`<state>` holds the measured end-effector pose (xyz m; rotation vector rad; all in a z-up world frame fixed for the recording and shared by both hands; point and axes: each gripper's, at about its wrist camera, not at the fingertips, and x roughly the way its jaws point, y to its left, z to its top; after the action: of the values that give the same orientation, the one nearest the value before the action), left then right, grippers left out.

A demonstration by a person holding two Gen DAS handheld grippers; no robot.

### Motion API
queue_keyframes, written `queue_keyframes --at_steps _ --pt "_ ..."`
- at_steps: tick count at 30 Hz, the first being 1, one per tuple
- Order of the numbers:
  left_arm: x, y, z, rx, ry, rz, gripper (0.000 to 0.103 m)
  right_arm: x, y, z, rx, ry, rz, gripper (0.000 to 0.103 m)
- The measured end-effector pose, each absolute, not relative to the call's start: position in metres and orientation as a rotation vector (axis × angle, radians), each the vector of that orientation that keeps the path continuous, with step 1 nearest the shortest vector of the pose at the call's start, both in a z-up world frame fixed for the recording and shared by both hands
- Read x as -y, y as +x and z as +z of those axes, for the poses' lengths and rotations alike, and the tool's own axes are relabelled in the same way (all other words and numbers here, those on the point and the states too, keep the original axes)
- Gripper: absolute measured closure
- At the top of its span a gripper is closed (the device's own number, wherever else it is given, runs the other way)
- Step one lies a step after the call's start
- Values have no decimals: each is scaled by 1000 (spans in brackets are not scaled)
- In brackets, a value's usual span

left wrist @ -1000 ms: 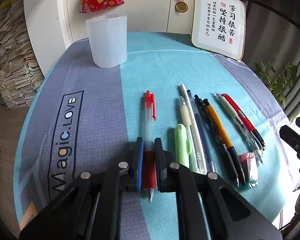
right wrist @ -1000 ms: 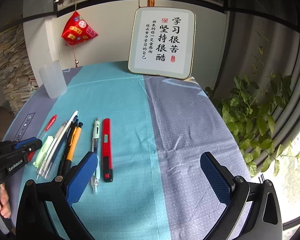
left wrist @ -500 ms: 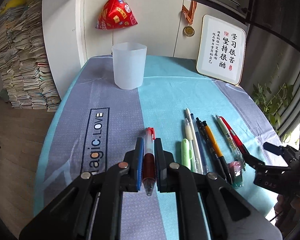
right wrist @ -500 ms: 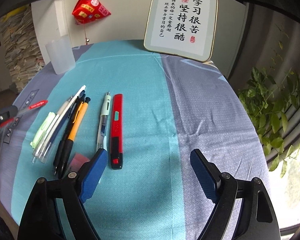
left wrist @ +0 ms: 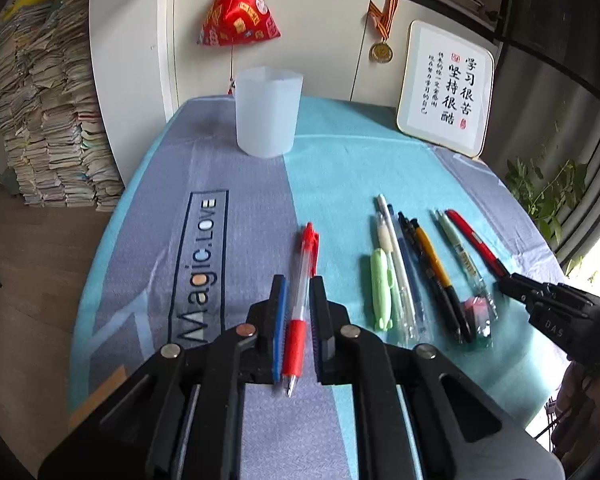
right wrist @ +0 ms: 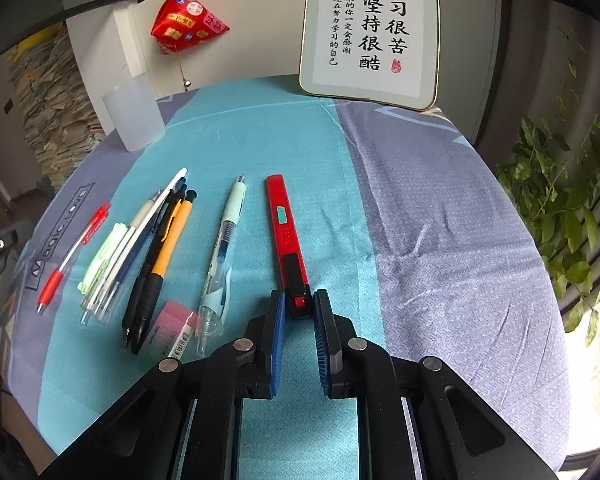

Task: Organize stationery
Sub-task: 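Lift the red pen with the left gripper while the right gripper grasps the red marker, then carry the red pen to the white cup and drop it in with the left gripper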

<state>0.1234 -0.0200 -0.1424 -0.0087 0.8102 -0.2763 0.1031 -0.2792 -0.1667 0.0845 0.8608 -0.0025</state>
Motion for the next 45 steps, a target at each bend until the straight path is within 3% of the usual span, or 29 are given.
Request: queue_keyframes --at_steps 2,7,9,11,12,13,14,23,45 --pt "20 123 -152 -842 -12 -283 91 278 104 -167 -859 78 -2 87" --pt "26 126 -168 -895 10 -290 67 276 105 -168 -854 68 -11 87" --pt "29 125 -170 -868 9 -316 49 276 105 -168 -854 72 -9 87" --pt "33 124 -173 -830 21 -302 59 277 105 -168 -853 90 -7 87" --pt "34 124 -173 -826 46 -281 80 278 105 -167 -853 104 -6 87" --pt "33 126 -173 -829 52 -273 93 280 105 -167 -854 121 -4 87" --pt "29 128 -172 -843 19 -294 94 281 105 -167 -854 134 1 87" --pt "9 125 -147 -797 -38 -298 95 282 99 -153 -814 187 38 88" --pt "-20 162 -44 -629 -65 -379 95 252 121 -37 -593 138 149 88"
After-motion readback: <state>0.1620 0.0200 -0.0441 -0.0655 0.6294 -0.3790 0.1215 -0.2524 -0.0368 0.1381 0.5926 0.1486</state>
